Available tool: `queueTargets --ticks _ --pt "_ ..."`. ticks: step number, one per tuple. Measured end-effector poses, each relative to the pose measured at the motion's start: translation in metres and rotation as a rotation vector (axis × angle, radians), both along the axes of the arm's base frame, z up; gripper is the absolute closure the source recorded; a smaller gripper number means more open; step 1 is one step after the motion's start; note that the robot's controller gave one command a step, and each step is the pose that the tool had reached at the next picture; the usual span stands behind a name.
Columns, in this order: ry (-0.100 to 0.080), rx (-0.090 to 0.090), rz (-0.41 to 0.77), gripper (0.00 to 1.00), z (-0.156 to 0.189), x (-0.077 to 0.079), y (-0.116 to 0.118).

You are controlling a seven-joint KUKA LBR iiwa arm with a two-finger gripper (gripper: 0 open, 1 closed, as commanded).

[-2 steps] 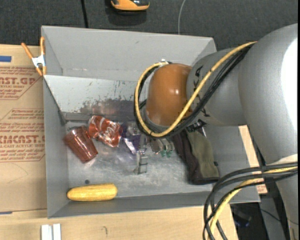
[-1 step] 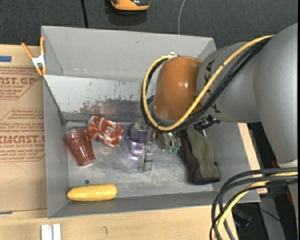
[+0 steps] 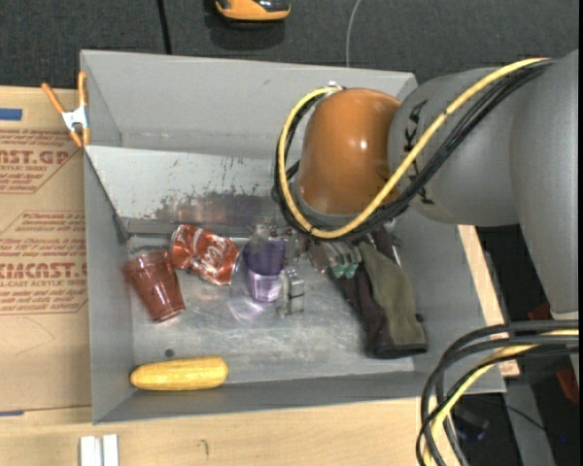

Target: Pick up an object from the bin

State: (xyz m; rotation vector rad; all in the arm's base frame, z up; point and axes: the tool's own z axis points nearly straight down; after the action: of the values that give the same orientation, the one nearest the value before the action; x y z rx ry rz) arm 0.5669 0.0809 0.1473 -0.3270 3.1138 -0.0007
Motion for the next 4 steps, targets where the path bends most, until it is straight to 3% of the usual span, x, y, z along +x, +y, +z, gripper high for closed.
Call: queueTargets --ticks 1,2,3,4 --pt "0.006 0.003 -0.144 0.00 -0.043 0.013 -0.008" --pt "-0.017 0.004 -0.090 1.00 -0.066 0.032 -0.005" --pt "-0.017 0.004 -0.090 1.00 -0.066 0.032 -0.005" --pt "0.015 -0.001 -0.080 1.00 -0.027 0.009 -0.012"
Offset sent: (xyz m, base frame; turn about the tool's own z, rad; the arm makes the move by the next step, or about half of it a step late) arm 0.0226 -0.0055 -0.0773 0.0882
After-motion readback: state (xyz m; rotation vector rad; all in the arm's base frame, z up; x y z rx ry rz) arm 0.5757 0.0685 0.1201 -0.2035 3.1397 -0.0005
